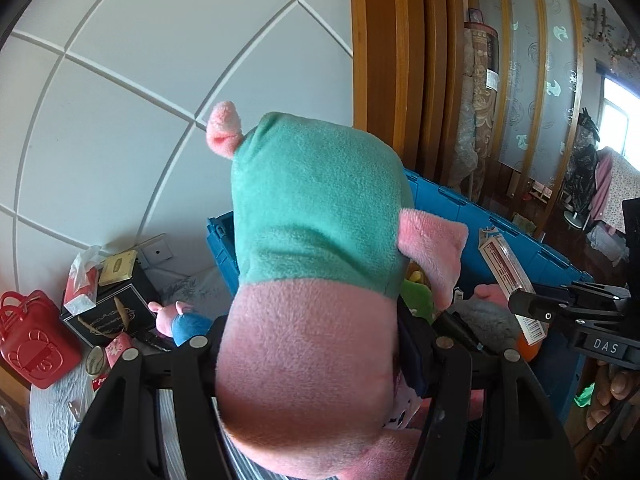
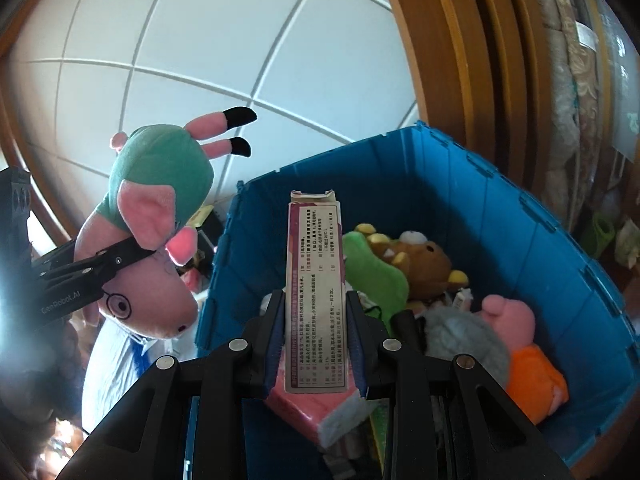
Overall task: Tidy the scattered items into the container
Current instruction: 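Lift the pig plush and medicine box and carry both over the blue crate, then open both grippers to drop the pig plush and medicine box into the crate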
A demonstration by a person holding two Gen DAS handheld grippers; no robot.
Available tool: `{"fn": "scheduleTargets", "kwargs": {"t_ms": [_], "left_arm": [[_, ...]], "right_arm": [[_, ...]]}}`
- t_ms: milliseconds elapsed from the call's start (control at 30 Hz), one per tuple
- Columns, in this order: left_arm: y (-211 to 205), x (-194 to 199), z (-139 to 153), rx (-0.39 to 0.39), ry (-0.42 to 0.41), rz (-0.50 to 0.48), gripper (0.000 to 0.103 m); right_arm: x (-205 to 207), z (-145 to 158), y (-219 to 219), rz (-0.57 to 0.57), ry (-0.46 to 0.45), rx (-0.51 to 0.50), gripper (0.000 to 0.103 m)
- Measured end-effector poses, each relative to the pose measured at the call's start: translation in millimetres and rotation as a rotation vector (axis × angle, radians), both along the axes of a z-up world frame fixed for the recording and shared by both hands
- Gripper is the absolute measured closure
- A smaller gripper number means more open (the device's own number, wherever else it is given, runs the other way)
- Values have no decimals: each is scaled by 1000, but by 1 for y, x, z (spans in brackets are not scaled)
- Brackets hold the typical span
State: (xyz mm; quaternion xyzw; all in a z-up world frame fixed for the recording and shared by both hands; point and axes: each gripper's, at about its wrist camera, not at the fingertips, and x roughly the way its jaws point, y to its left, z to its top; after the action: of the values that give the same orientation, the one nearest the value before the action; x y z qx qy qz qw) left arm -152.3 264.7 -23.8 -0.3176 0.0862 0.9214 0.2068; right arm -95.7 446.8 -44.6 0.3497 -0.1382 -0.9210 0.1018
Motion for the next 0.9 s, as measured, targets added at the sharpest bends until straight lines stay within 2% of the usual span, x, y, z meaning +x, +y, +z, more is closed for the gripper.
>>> {"fn": "scheduleTargets", "kwargs": {"t_ms": [433,700,767,800,833,867,900], "left_arm": [[65,-34,0,-16,-6,-92,41],[78,-44,7,-5,1,-109,41],[78,-49,11,21,-7,-105,38],[78,-53,13,37,-16,-96,32],[77,-56,15,39,-22,-79,20],[77,-58,16,31,-24,-58,11],[74,-60,17,28,-23,-39,0]], "right_arm": [[2,-17,49,-93,-41,-30,75],[-6,-21,60,-112,-43,-31,75],[-6,-19,60,-104,-33,-30,74],[-6,-18,60,-96,-23,-32,71],[-7,-16,58,-85,-14,-32,65],[-8,-16,56,-73,-12,-29,27],[-8,-15,54,-69,-4,-23,4]]}}
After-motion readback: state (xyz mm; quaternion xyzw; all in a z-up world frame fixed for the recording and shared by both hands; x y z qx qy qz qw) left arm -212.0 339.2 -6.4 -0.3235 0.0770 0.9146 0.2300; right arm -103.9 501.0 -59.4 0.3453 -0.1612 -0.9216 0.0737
